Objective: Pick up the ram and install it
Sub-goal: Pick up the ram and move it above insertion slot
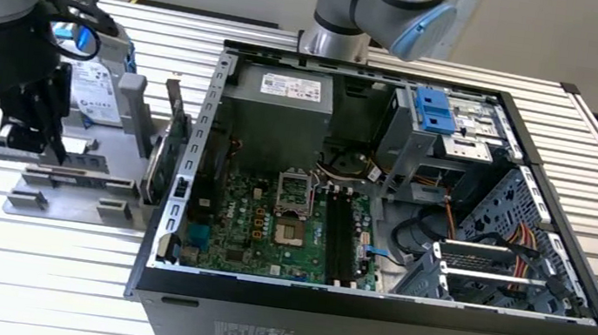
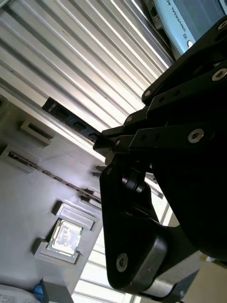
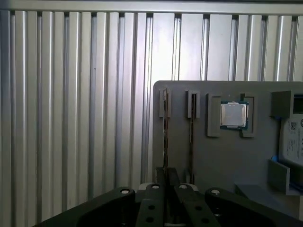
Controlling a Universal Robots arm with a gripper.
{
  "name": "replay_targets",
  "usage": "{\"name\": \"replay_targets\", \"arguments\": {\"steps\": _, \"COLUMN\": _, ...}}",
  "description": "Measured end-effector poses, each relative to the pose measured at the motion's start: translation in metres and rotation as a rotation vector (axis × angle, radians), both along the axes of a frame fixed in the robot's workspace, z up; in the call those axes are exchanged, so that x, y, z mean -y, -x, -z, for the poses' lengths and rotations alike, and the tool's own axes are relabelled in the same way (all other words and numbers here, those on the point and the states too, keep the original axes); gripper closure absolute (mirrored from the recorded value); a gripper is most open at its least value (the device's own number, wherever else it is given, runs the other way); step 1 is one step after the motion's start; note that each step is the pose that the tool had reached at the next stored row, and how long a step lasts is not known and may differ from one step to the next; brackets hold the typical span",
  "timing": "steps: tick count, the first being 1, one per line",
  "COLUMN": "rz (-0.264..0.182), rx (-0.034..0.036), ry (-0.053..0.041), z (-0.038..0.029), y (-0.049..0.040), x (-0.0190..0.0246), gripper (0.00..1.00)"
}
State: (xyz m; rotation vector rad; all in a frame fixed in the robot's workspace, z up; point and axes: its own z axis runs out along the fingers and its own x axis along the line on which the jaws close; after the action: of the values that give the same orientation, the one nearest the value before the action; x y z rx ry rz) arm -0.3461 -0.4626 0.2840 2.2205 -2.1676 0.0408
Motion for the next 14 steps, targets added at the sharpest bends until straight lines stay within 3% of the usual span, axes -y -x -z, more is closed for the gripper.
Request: {"name": "replay_targets", "arguments": {"steps": 14, "rz": 0.000, "rx": 0.0001, "ry": -0.0001, "z": -0.0143, "y": 0.0000, "x": 0.0000, "gripper": 1.00}}
